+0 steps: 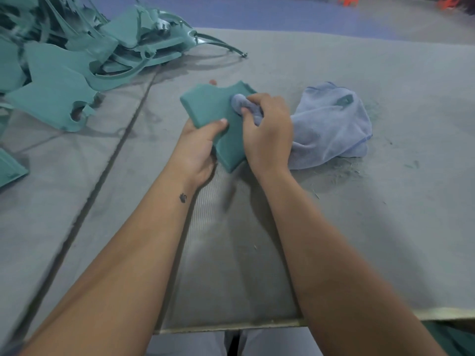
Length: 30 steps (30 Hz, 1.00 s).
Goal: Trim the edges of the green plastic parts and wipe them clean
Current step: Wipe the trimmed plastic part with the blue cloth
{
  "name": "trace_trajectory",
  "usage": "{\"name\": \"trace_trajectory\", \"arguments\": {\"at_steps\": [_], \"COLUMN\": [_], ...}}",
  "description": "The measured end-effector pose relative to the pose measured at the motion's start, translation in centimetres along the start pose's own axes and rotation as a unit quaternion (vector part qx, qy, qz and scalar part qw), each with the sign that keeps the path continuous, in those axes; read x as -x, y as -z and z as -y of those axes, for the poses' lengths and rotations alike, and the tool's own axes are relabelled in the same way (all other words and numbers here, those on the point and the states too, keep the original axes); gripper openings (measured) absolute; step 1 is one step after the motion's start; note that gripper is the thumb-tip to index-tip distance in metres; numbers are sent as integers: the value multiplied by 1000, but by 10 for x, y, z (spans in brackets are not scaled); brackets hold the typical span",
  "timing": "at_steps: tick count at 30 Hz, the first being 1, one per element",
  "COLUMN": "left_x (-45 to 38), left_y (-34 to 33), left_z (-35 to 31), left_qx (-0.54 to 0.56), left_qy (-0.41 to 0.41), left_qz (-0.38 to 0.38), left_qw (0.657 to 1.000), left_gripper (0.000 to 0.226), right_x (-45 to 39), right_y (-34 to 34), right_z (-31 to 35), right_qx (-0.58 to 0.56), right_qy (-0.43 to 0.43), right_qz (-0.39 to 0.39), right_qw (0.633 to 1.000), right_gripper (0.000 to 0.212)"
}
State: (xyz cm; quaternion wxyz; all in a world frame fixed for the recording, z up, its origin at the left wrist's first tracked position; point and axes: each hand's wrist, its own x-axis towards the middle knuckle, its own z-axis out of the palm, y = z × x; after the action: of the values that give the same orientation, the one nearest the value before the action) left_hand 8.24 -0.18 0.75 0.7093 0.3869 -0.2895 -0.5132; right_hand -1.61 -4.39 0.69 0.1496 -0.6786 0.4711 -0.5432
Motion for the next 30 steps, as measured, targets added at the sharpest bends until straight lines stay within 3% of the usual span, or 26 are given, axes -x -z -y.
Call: {"name": "trace_trajectory", "arguments": {"at_steps": [3, 6, 9, 13, 15, 23, 26, 30], "left_x": [3, 3, 2, 0, -2, 0, -1, -3], "left_y": [-4, -6, -5, -2, -1, 0, 0, 3], "left_z": [3, 5, 8, 8, 8, 5, 7, 6], "left_qx": [-9, -23, -43, -61, -65, -10, -12, -22], "left_qy": [-37, -64, -67, -46, -34, -16, -25, -25], "left_qz": [62, 76, 74, 31, 16, 25, 39, 29], "left_qw": [997, 995, 994, 997, 997, 1000, 999, 999], "left_gripper": [49, 52, 50, 19, 24, 22, 24, 25], "right_x": [-4, -7, -3, 5, 3, -12, -19, -21], "right_y": [4, 8, 4, 0, 1, 4, -2, -13], "right_z": [-3, -5, 1, 9, 8, -3, 4, 14], "right_qx": [-8, -27, -61, -80, -76, 190, 175, 57], "right_qy": [-23, -42, -2, 71, 85, 4, -9, 6], "right_qz": [-53, -91, -44, 41, 64, 85, 65, 89], "right_qw": [998, 995, 997, 993, 991, 978, 982, 994], "right_gripper": [7, 6, 7, 9, 11, 19, 16, 10]}}
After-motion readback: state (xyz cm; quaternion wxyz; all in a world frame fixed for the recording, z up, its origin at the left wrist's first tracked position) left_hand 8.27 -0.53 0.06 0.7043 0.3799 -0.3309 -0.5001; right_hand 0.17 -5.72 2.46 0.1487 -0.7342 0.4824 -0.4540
